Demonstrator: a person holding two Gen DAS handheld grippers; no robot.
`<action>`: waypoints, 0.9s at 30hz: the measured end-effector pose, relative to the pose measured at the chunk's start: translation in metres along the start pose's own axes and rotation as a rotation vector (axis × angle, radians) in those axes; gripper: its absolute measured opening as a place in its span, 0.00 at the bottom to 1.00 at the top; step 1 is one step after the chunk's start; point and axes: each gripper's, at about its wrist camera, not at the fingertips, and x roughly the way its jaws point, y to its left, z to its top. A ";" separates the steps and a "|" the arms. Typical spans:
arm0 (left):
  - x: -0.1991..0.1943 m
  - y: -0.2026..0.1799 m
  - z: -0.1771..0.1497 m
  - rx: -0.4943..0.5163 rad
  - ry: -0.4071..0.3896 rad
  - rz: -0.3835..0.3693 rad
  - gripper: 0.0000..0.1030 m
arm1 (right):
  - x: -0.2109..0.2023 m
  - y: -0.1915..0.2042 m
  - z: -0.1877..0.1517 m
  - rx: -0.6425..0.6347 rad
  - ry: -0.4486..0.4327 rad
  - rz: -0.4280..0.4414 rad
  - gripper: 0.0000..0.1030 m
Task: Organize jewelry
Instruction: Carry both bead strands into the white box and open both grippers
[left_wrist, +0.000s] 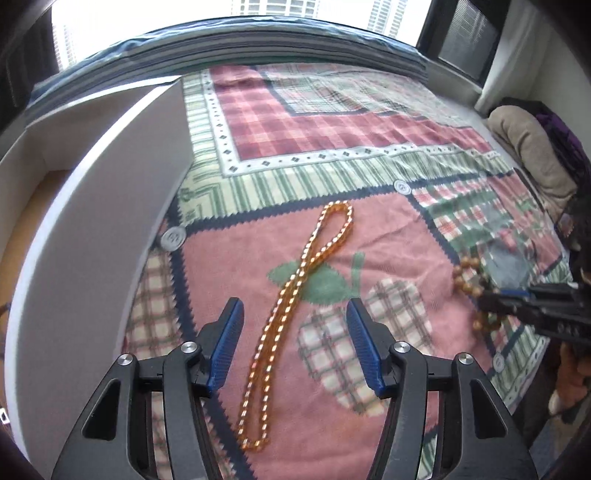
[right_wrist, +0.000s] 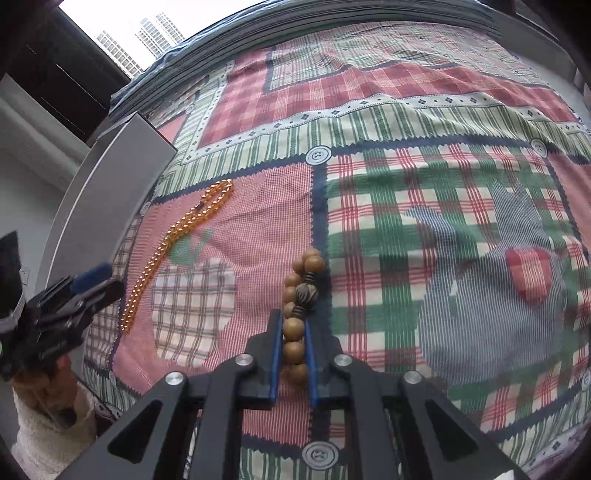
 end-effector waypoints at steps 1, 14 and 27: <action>0.009 -0.004 0.006 0.018 0.007 0.004 0.58 | -0.003 0.000 -0.002 0.004 -0.010 0.011 0.12; -0.001 0.006 0.007 -0.084 0.038 -0.114 0.05 | -0.048 0.006 -0.020 0.019 -0.116 0.096 0.12; -0.184 0.052 -0.011 -0.279 -0.206 -0.199 0.05 | -0.097 0.055 -0.012 -0.122 -0.196 0.139 0.12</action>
